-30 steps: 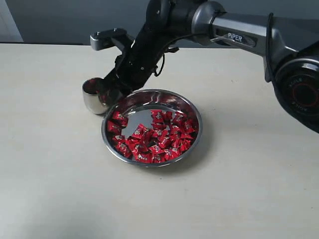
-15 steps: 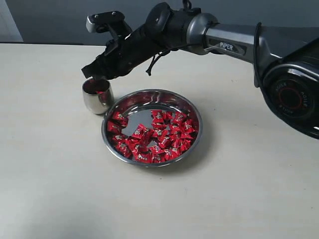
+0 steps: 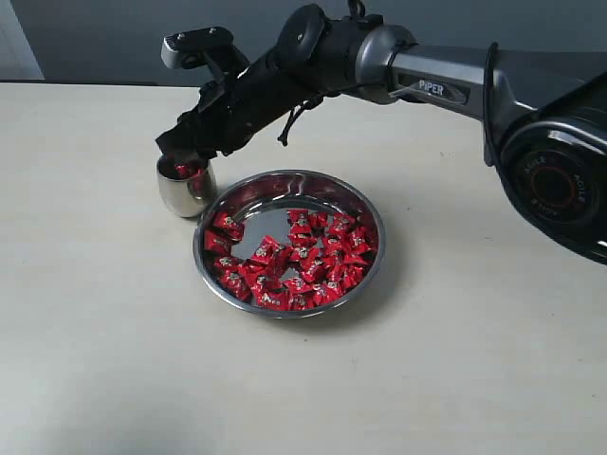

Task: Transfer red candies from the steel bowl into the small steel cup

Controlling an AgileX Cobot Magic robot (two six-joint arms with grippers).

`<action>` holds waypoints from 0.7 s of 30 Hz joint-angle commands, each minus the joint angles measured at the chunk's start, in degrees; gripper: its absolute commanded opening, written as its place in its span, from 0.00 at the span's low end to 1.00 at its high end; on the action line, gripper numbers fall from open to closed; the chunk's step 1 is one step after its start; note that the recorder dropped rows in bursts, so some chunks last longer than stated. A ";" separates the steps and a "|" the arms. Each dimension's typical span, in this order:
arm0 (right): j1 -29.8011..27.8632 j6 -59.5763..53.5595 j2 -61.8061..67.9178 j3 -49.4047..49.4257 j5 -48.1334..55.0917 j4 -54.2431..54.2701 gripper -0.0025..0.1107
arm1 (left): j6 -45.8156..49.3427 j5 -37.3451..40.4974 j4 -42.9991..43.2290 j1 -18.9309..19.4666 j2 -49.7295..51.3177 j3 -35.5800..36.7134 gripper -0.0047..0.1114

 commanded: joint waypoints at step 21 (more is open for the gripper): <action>-0.22 5.01 -1.06 -0.15 15.43 -17.55 0.45 | -0.13 -0.24 0.08 -0.29 -0.51 0.14 0.04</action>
